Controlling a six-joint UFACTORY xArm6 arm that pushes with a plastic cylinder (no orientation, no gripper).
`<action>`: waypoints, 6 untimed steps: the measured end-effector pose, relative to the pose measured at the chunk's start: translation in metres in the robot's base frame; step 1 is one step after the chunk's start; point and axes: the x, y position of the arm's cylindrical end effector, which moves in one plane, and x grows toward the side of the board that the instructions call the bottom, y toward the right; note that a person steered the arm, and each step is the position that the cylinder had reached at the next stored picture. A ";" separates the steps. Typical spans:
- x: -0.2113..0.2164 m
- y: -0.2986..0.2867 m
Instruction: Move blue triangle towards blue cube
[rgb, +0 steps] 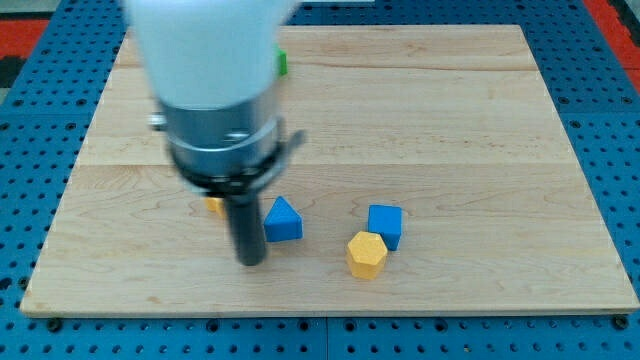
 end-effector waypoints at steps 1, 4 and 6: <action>-0.014 0.007; -0.055 0.041; -0.063 0.126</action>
